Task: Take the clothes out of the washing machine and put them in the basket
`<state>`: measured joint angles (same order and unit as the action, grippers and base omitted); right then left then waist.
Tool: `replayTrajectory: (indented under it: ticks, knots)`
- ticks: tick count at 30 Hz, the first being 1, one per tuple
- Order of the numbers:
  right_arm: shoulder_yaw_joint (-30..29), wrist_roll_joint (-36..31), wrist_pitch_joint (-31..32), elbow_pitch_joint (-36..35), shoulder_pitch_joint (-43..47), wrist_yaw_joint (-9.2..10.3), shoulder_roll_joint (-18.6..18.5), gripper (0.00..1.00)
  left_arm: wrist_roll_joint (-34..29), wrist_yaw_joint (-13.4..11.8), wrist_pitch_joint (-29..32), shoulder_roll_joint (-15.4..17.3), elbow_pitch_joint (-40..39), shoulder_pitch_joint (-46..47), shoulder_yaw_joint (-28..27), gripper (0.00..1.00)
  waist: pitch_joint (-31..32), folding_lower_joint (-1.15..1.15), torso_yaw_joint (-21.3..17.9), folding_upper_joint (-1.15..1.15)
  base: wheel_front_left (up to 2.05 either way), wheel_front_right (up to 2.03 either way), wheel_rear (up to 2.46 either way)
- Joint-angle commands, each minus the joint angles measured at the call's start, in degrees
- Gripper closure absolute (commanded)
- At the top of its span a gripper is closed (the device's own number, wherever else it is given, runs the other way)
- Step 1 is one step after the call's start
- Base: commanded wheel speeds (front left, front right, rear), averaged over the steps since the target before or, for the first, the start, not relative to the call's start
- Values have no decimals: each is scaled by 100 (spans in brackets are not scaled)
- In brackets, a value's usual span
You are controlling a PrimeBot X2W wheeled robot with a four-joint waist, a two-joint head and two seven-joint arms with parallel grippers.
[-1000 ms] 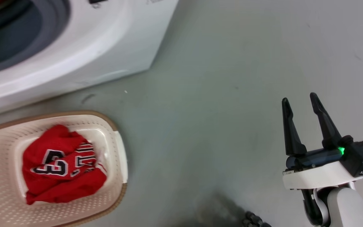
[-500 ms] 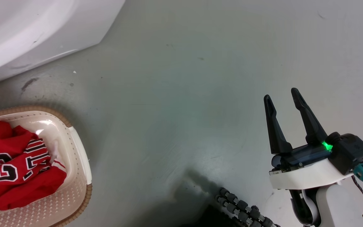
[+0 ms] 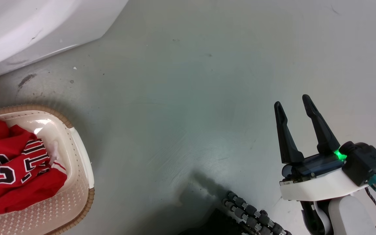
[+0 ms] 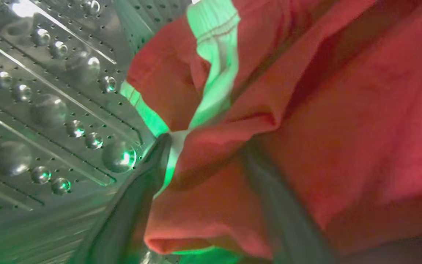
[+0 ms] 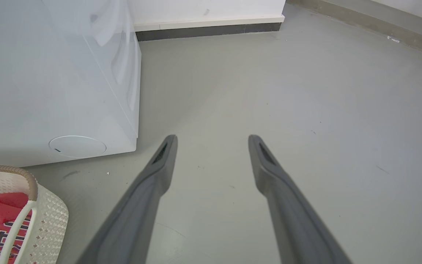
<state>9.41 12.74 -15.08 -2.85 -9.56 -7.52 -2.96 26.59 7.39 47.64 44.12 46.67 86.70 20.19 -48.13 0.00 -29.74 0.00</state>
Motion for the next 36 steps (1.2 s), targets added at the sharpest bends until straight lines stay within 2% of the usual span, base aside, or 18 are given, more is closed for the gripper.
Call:
replayTrajectory:
  ticks: [1, 4, 13, 19, 24, 28, 36]
  knots:
    - [3, 33, -14, -19, -10, 6, 15, 0, 74, 10, -31, -107, 109, -103, 96, 100, -16, 0, 10, 0, 0, 0, 0]
    - [17, 7, -14, -19, -43, 6, 15, 0, 99, 10, -81, -45, 127, -95, 185, 100, -20, 0, 23, 0, 0, 0, 0]
    - [123, -120, -14, 56, -244, 7, 13, 0, 238, 3, -1051, 211, 161, 38, 393, 100, 150, 0, 48, 0, 0, 0, 0]
    - [-135, -345, -14, 158, -303, 7, 12, 0, 333, 3, -2036, -31, 334, -284, 577, 100, 624, 0, 337, 0, 0, 0, 0]
    - [-348, -407, -14, 255, -298, 6, 15, 0, 449, 3, -2937, -151, 226, -884, 962, 100, 1158, 0, 629, 0, 0, 0, 0]
    - [-479, -596, -13, 325, -247, 7, 9, 0, 681, 3, -3644, -253, 280, -1454, 1054, 100, 1638, 0, 833, 0, 0, 0, 0]
    - [-605, -1017, -14, 483, 109, 7, 9, 0, 1071, 3, -4532, -598, 91, -2718, 1218, 100, 2584, 0, 1262, 0, 0, 0, 0]
